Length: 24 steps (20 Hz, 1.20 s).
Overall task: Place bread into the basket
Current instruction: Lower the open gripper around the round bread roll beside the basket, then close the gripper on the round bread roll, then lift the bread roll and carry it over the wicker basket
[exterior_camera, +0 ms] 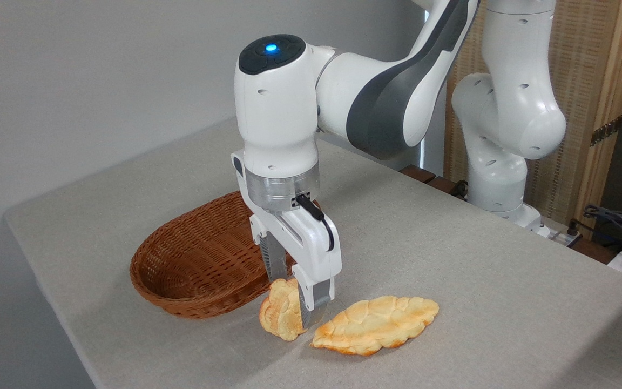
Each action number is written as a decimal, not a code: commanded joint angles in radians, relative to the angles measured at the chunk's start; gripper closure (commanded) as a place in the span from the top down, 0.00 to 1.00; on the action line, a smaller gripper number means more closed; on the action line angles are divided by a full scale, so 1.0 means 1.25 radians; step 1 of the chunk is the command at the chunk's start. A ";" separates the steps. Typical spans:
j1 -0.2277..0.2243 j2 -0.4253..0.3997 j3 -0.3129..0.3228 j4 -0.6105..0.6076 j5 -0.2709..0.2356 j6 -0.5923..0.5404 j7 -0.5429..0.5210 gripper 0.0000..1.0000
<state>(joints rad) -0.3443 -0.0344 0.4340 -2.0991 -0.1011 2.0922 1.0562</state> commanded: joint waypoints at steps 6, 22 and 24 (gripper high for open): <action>0.002 -0.003 0.004 -0.007 0.006 0.015 0.030 0.45; 0.002 -0.011 0.004 0.013 -0.005 0.016 0.025 0.46; 0.002 -0.014 0.004 0.021 -0.005 0.016 0.026 0.46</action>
<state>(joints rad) -0.3421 -0.0332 0.4344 -2.0888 -0.1012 2.0973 1.0766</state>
